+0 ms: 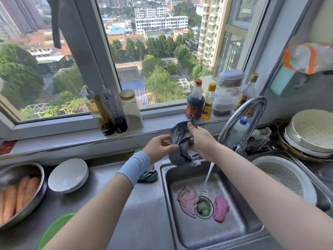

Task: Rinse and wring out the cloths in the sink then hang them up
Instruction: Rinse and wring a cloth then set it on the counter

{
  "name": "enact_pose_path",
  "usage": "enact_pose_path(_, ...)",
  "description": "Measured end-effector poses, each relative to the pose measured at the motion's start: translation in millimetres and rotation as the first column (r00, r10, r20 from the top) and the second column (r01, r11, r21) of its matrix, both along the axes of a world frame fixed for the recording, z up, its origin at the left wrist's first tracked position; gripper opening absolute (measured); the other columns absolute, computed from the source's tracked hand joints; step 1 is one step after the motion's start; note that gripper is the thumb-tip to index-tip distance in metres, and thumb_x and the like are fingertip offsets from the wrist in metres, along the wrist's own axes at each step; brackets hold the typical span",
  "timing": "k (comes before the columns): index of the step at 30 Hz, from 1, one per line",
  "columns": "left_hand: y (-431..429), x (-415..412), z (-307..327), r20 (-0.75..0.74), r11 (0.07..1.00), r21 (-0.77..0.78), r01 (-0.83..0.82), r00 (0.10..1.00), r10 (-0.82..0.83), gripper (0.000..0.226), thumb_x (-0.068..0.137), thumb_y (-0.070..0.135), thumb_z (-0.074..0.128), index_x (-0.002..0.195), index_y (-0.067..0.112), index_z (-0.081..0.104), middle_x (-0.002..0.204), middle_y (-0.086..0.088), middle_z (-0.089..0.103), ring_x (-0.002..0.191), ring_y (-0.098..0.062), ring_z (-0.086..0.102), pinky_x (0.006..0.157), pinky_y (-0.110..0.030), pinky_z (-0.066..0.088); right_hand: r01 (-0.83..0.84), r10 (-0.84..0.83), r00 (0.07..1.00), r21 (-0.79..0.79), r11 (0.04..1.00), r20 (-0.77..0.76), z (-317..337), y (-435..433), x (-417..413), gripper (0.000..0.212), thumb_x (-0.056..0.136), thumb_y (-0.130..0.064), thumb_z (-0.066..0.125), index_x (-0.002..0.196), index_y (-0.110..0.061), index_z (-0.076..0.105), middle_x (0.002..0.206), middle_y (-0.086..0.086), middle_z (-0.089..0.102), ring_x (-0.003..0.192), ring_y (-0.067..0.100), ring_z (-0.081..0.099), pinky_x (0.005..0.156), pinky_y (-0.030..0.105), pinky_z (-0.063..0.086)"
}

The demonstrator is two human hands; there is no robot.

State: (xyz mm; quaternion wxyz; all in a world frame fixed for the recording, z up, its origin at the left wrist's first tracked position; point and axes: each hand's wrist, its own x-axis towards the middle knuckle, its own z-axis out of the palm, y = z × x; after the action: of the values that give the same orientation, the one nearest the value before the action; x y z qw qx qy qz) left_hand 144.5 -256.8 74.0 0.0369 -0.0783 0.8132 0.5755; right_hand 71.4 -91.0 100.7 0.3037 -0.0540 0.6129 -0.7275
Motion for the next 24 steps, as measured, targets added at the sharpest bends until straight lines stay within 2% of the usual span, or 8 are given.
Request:
enact_pose_path(3, 2, -9, 11, 0.017, 0.991, 0.13, 0.017, 1.0, -0.02, 0.014, 0.094, 0.024, 0.065, 0.105, 0.016, 0.069, 0.097, -0.004, 0.075, 0.091, -0.021, 0.071, 0.085, -0.039, 0.058, -0.096, 0.092, 0.995, -0.202, 0.975, -0.03, -5, 5, 1, 0.045, 0.093, -0.031, 0.066, 0.126, -0.003, 0.055, 0.115, 0.018, 0.071, 0.107, 0.035, 0.069, 0.082, 0.042, 0.058)
enact_pose_path(5, 4, -13, 20, 0.013, 0.969, 0.247, -0.024, 1.0, 0.021, 0.006, 0.095, 0.022, 0.063, 0.1, 0.018, 0.062, 0.093, -0.005, 0.071, 0.082, -0.019, 0.071, 0.066, -0.035, 0.06, -0.184, 0.189, 0.974, 0.055, 0.981, -0.123, -11, 9, 8, 0.043, 0.086, -0.024, 0.076, 0.124, -0.009, 0.062, 0.111, 0.01, 0.075, 0.108, 0.029, 0.069, 0.084, 0.036, 0.056)
enact_pose_path(7, 2, -15, 25, -0.016, 0.972, 0.224, -0.067, 0.997, 0.072, 0.005, 0.097, 0.023, 0.06, 0.1, 0.022, 0.056, 0.096, -0.006, 0.068, 0.079, -0.016, 0.072, 0.06, -0.029, 0.058, -0.158, 0.215, 0.964, 0.312, 0.937, -0.156, -22, 11, 11, 0.03, 0.085, -0.024, 0.078, 0.113, -0.013, 0.071, 0.103, 0.005, 0.077, 0.103, 0.024, 0.07, 0.085, 0.034, 0.052)
enact_pose_path(12, -14, -17, 19, 0.069, 0.974, 0.088, -0.208, 0.977, 0.203, 0.01, 0.102, 0.021, 0.049, 0.109, 0.015, 0.049, 0.109, -0.018, 0.064, 0.094, -0.032, 0.068, 0.081, -0.048, 0.059, 0.027, 0.035, 0.981, 0.313, 0.949, -0.191, -31, 13, 9, 0.019, 0.086, -0.031, 0.077, 0.082, -0.014, 0.069, 0.084, 0.004, 0.071, 0.083, 0.019, 0.063, 0.085, 0.038, 0.053)
enact_pose_path(14, -24, -15, 16, 0.16, 0.929, 0.142, -0.341, 0.934, 0.318, 0.007, 0.102, 0.02, 0.05, 0.103, 0.014, 0.047, 0.105, -0.017, 0.062, 0.086, -0.033, 0.067, 0.069, -0.048, 0.061, 0.1, -0.037, 0.976, 0.295, 0.95, -0.213, -32, 15, 6, 0.02, 0.089, -0.028, 0.073, 0.079, -0.013, 0.066, 0.081, 0.008, 0.068, 0.079, 0.022, 0.061, 0.08, 0.043, 0.054)
enact_pose_path(18, -35, -9, 6, 0.242, 0.881, 0.168, -0.441, 0.885, 0.397, 0.02, 0.099, 0.022, 0.055, 0.112, 0.009, 0.046, 0.115, -0.02, 0.059, 0.097, -0.037, 0.065, 0.062, -0.052, 0.06, 0.135, -0.052, 0.968, 0.339, 0.931, -0.244, -37, 17, 7, 0.022, 0.095, -0.027, 0.066, 0.089, -0.006, 0.07, 0.084, 0.008, 0.072, 0.077, 0.022, 0.063, 0.071, 0.038, 0.053)
enact_pose_path(21, -33, -3, 0, 0.254, 0.827, 0.253, -0.502, 0.859, 0.444, 0.045, 0.094, 0.023, 0.064, 0.13, 0.008, 0.043, 0.122, -0.019, 0.06, 0.096, -0.032, 0.067, 0.059, -0.042, 0.06, 0.075, -0.012, 0.977, 0.288, 0.955, -0.214, -41, 13, 12, 0.01, 0.096, -0.019, 0.064, 0.1, -0.011, 0.068, 0.094, 0.006, 0.073, 0.088, 0.024, 0.067, 0.079, 0.038, 0.054)
enact_pose_path(24, -34, 8, -1, 0.288, 0.9, 0.318, -0.299, 0.935, 0.209, 0.057, 0.085, 0.025, 0.076, 0.132, 0.031, 0.044, 0.121, -0.001, 0.06, 0.097, -0.021, 0.067, 0.063, -0.032, 0.058, -0.128, 0.188, 0.961, 0.275, 0.953, -0.202, -42, 6, 17, 0.044, 0.089, -0.003, 0.067, 0.125, -0.025, 0.054, 0.116, 0.005, 0.066, 0.107, 0.022, 0.066, 0.091, 0.04, 0.056)
